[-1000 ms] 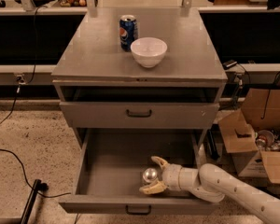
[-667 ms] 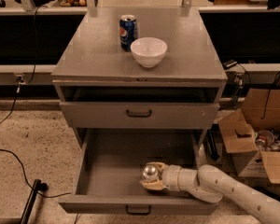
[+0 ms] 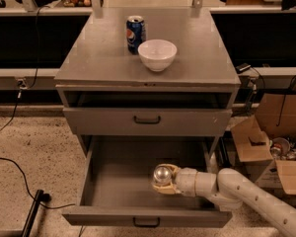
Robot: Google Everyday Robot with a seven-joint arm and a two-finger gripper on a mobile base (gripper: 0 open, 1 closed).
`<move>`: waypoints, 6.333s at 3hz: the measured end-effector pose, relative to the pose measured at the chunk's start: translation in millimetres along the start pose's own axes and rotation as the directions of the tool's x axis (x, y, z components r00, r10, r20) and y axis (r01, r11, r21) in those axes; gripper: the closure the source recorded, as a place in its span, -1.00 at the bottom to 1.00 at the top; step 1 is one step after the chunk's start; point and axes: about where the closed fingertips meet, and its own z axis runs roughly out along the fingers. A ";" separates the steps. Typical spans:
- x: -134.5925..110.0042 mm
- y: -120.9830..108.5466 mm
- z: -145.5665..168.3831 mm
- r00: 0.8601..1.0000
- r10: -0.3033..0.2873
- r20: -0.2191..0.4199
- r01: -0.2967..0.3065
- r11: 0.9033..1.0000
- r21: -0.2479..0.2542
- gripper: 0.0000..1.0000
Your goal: Pick 7up can from middle drawer and place on counter
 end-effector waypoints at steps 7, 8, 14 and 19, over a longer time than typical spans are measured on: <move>-350.5 -119.4 -235.6 0.965 -0.236 0.111 0.244 0.968 -0.067 1.00; -389.1 -140.8 -238.5 0.958 -0.250 0.138 0.254 0.967 -0.009 1.00; -381.8 -221.0 -173.7 0.993 0.067 -0.101 -0.049 0.984 0.172 0.18; -377.1 -218.8 -158.7 0.989 0.051 -0.136 -0.031 0.989 0.143 -1.00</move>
Offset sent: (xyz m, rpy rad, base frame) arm -0.0061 -0.1101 0.2780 0.0813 -0.1568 0.2110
